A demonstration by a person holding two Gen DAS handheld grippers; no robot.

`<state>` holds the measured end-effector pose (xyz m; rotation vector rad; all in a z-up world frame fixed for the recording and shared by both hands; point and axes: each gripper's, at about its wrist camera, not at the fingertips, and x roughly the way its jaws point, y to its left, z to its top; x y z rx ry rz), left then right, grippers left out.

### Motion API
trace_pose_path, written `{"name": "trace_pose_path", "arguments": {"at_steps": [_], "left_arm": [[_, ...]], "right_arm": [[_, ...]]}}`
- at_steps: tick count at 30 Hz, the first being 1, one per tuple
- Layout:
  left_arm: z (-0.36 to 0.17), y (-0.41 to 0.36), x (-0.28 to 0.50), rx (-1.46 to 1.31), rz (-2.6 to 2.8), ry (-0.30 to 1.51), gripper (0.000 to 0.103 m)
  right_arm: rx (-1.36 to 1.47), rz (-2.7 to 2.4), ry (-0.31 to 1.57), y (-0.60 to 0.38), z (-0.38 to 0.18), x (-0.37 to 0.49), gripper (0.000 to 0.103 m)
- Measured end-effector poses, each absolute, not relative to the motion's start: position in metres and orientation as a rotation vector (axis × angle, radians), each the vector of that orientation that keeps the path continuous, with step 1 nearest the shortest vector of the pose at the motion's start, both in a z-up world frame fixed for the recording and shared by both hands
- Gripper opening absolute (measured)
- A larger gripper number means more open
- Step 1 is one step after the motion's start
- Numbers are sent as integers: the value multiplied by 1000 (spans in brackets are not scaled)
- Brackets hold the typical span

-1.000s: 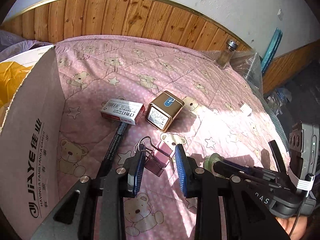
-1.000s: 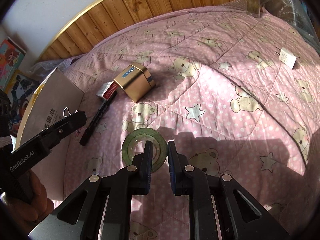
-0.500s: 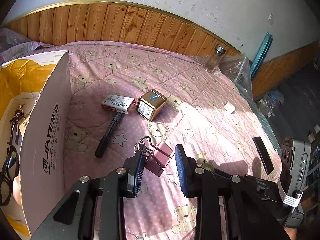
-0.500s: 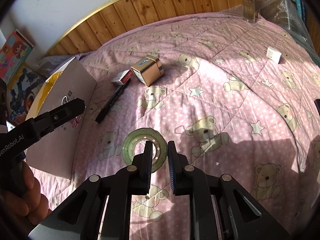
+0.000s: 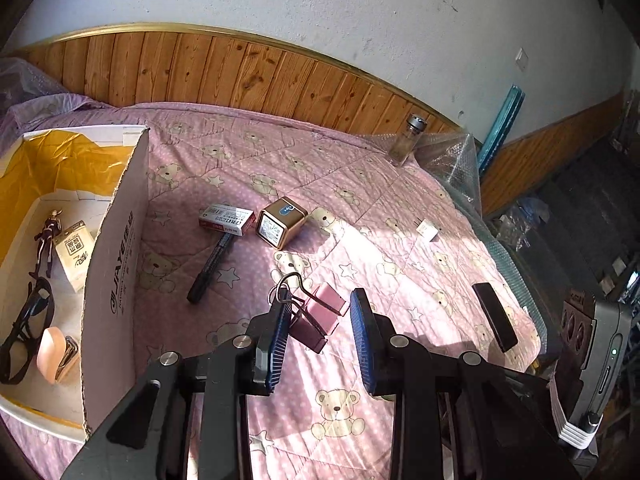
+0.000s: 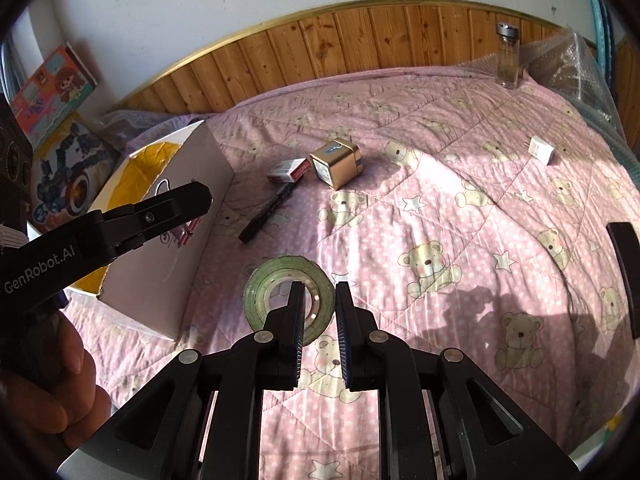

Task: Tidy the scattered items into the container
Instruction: 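Carry the tape roll and binder clip over the white box with both tools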

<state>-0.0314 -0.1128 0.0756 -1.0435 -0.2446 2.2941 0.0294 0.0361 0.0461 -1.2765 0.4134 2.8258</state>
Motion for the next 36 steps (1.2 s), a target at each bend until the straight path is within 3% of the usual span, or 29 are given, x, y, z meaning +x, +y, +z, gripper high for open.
{"name": "trace_pose_path", "arguments": {"at_steps": [36], "left_arm": [[90, -243, 28, -914, 2389, -542, 31]], "right_arm": [[-1215, 3040, 129, -89, 96, 64, 15]]}}
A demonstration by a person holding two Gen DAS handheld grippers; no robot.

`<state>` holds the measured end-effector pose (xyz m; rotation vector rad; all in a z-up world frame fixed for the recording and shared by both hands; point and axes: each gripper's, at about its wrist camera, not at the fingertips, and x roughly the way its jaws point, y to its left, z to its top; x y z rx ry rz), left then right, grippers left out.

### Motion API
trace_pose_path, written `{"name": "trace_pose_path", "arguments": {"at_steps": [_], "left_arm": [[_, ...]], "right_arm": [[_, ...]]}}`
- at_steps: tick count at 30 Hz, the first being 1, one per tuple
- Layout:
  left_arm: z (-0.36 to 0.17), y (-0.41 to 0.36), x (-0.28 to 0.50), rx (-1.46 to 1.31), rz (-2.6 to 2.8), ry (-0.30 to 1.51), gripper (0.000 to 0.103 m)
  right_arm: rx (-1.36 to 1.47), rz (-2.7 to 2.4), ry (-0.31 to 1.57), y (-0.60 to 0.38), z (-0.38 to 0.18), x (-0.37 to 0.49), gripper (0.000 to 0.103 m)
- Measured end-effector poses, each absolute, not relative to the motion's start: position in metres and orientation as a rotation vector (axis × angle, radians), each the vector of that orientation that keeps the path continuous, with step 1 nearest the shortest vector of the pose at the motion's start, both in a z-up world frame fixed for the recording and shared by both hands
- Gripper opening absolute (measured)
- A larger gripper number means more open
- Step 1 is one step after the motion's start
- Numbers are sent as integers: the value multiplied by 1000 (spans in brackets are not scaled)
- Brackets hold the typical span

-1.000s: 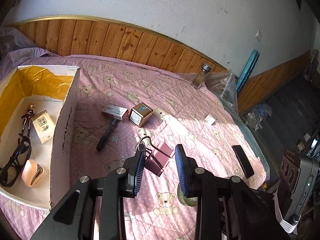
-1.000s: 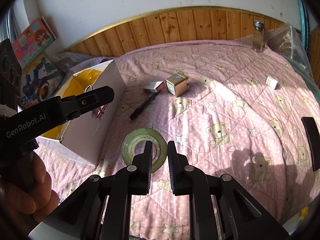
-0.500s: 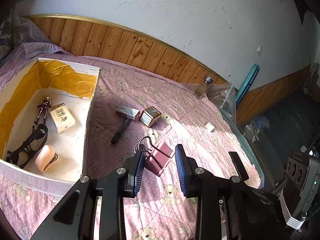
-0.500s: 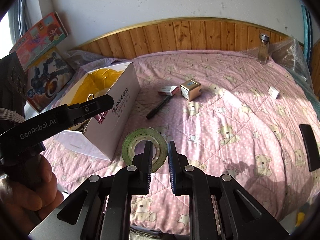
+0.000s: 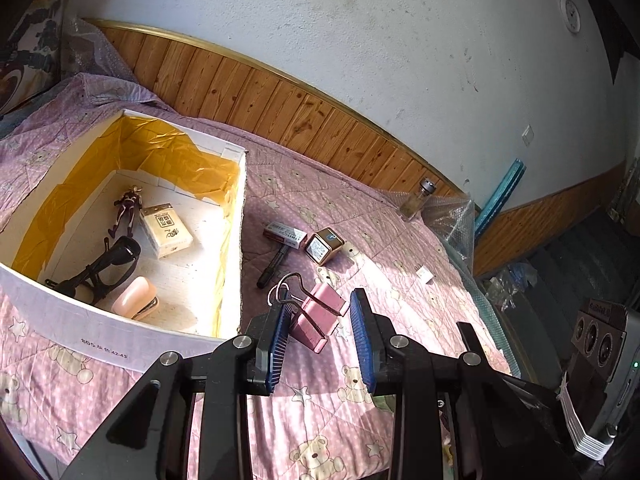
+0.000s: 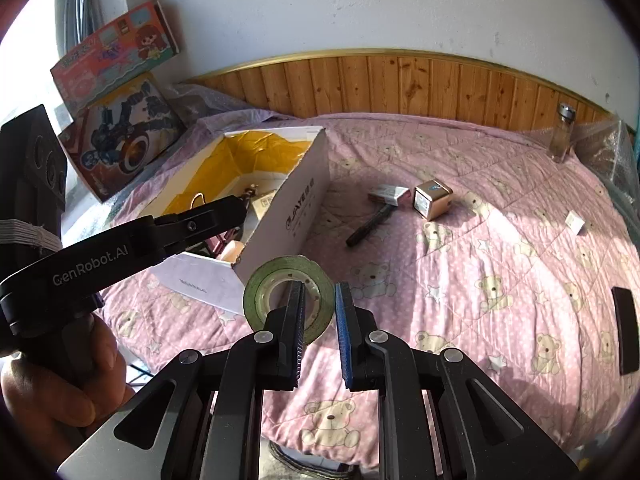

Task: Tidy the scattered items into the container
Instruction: 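Carry the tape roll and binder clip over the white box with both tools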

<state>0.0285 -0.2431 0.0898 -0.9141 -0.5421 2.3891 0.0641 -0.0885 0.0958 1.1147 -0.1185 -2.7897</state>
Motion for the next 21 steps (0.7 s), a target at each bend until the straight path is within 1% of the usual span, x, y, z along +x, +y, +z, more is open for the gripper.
{"name": "trace_pose_path", "arguments": {"at_steps": [8, 21], "left_arm": [[97, -273, 26, -890, 2423, -609, 31], [101, -311, 10, -876, 2464, -688, 31]], "right_arm": [[1074, -2752, -56, -121, 111, 52, 15], [1058, -2703, -40, -147, 119, 26, 15]]}}
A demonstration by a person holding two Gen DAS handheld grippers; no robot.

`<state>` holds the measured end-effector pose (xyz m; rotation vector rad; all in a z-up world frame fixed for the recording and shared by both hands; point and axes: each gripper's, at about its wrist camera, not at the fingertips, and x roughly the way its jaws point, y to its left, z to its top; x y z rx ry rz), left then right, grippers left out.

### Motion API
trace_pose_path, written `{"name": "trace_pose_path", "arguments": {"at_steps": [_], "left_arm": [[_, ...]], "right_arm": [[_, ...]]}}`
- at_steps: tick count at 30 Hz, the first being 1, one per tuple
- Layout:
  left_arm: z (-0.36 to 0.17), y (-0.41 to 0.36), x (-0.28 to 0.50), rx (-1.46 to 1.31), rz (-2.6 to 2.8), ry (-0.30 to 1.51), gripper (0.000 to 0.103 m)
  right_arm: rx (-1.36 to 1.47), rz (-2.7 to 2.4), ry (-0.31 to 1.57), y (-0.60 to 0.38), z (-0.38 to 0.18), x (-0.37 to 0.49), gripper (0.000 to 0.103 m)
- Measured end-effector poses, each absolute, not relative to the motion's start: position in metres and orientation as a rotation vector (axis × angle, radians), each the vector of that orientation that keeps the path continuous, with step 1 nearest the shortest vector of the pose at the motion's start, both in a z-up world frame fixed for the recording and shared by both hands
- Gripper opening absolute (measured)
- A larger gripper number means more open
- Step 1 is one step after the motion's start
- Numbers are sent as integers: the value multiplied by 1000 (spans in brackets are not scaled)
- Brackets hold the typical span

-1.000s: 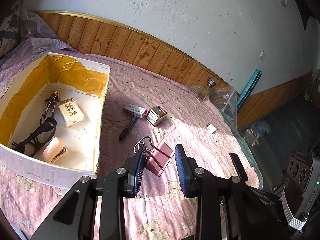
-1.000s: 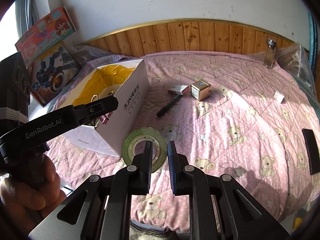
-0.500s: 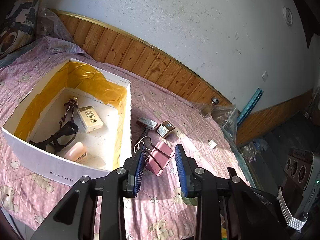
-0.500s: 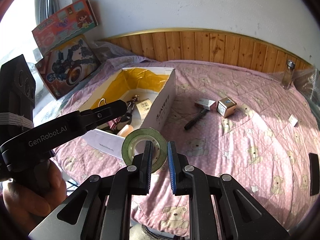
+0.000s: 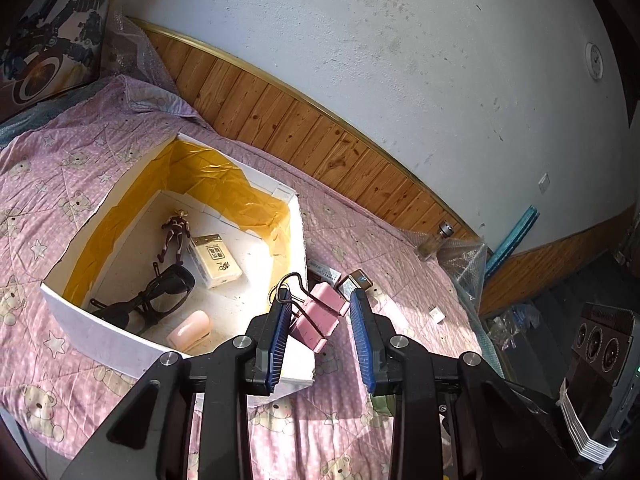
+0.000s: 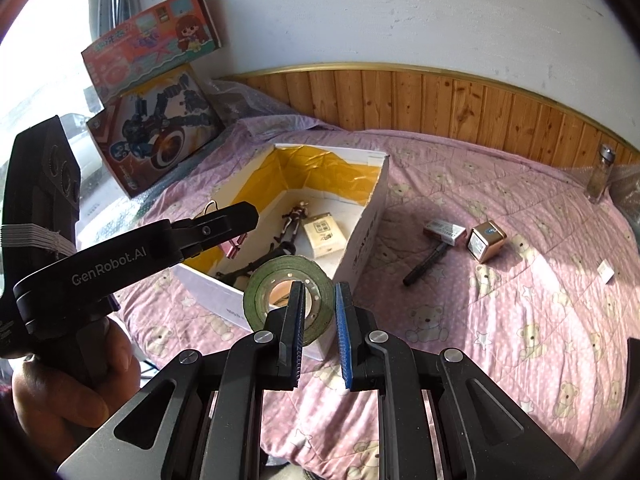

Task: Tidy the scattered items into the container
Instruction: 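Carry the tape roll and binder clip over the white box with both tools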

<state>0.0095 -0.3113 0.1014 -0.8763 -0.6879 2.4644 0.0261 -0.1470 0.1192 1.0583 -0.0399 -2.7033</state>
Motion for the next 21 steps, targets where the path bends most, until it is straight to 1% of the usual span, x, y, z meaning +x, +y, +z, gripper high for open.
{"name": "trace_pose_path", "arguments": {"at_steps": [21], "left_arm": [[103, -349, -33, -923, 2493, -749, 31]], "right_arm": [[1057, -2619, -61, -174, 125, -29, 15]]}}
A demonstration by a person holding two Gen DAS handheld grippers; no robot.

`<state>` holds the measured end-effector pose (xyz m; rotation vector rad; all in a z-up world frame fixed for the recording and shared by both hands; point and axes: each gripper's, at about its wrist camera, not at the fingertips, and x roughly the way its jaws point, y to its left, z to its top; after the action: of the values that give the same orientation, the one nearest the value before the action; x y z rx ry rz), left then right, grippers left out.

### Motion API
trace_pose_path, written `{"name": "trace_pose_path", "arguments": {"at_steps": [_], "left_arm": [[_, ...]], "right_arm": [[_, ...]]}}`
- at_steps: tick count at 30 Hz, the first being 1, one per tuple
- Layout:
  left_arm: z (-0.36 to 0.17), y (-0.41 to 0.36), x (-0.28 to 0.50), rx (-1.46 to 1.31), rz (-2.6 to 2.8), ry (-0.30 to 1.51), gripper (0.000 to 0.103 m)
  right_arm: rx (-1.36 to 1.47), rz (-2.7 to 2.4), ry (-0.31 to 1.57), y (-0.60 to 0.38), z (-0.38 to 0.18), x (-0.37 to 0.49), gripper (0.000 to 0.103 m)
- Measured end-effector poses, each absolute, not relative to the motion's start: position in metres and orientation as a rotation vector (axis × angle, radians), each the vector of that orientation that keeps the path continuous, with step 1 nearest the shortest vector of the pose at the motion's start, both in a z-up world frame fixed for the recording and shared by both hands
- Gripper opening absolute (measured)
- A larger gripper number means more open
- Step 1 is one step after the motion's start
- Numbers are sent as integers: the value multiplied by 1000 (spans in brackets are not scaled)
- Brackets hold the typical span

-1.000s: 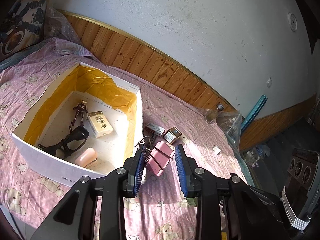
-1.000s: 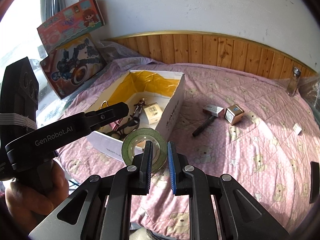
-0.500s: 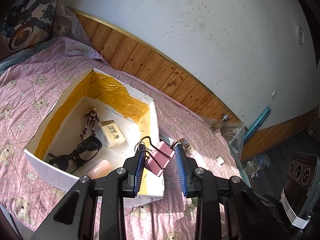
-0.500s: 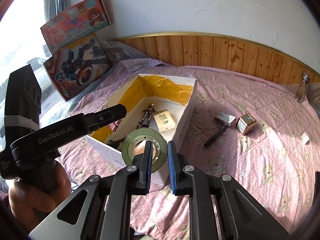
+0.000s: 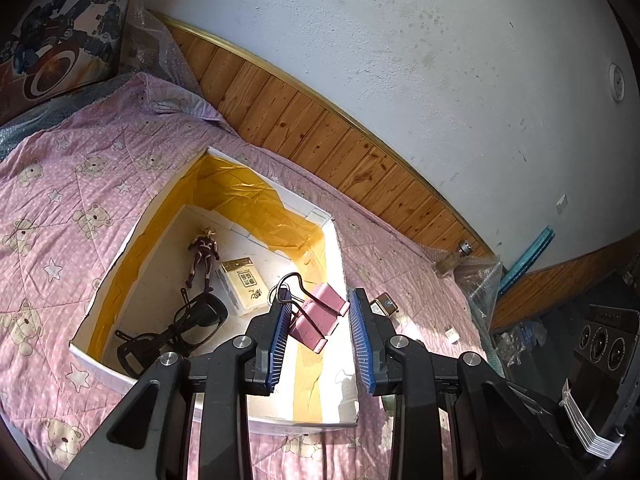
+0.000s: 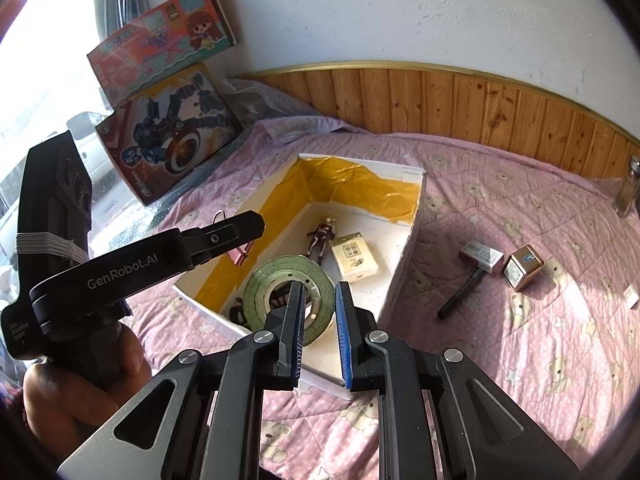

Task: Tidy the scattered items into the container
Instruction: 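Carry the tape roll and binder clip over the white box with both tools, then open the right tool to drop the tape roll while the left tool releases the clip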

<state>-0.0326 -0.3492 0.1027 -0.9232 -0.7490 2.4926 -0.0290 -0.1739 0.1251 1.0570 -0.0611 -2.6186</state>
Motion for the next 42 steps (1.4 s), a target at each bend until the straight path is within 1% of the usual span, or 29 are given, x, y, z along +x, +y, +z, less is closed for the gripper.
{"name": "trace_pose_path", "arguments": {"at_steps": [12, 19, 25, 33, 42], "left_arm": [[106, -361, -65, -982, 2517, -754, 31], [99, -353, -91, -1082, 2478, -763, 31], [82, -332, -100, -1210, 2408, -757, 31], [58, -298, -108, -1323, 2314, -725, 31], [37, -296, -126, -1420, 2261, -767, 32]], "right_arm": [[1065, -2587, -32, -175, 129, -67, 15], [1080, -2573, 13, -169, 131, -96, 15], [1125, -2550, 34, -158, 128, -134, 16], [1202, -2474, 150, -163, 113, -186, 16], [1289, -2378, 361, -179, 82, -232, 16]]}}
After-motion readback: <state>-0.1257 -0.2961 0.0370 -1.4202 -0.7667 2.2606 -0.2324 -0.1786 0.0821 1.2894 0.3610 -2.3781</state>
